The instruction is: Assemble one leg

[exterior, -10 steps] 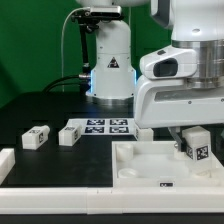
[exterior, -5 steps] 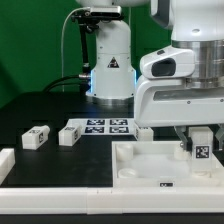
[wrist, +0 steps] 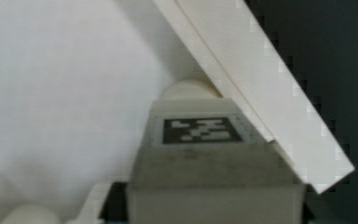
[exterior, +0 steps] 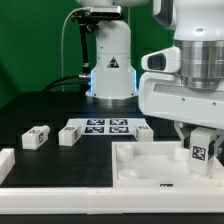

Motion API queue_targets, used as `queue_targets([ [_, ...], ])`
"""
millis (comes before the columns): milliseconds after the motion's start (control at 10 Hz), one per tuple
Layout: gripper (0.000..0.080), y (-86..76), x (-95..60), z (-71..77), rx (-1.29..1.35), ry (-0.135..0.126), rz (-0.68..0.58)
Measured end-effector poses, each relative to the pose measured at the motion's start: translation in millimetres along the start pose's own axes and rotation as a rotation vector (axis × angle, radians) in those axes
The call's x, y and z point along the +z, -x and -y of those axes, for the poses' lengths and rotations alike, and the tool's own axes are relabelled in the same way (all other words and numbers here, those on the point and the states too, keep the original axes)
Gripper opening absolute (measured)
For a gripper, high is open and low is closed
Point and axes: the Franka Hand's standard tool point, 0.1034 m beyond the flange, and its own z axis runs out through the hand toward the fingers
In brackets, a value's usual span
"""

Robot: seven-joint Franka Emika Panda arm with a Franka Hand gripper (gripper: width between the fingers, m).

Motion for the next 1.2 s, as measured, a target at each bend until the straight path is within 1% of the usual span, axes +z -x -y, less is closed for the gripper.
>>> queue_targets([
  [100,0.0291,-2.8,-0.1,1.8,0.130,-0.002,-0.005],
  [400,0.0291,-3.7,-0.8,2.9,0.466,0.001,-0.018],
  [600,0.0291,-4.2,-0.2,2.1,0.593,-0.007,-0.005],
  [700,0.0351,-4.0,-0.2,2.3,0.520,-0.007,-0.004],
  [800,0.0516,-3.2,-0.1,3.1,0.523,-0.009,-0.002],
  [900,0.0516,-2.3,0.8,3.8,0.469,-0.014,-0.006],
  [1000,0.0621,-0.5,1.5,4.4,0.334,-0.013,-0.005],
  [1100,0.0642,1.5,2.0,5.4,0.207,-0.012,-0.004],
  [1200,0.0642,2.4,2.8,4.9,0.085,-0.011,-0.003],
])
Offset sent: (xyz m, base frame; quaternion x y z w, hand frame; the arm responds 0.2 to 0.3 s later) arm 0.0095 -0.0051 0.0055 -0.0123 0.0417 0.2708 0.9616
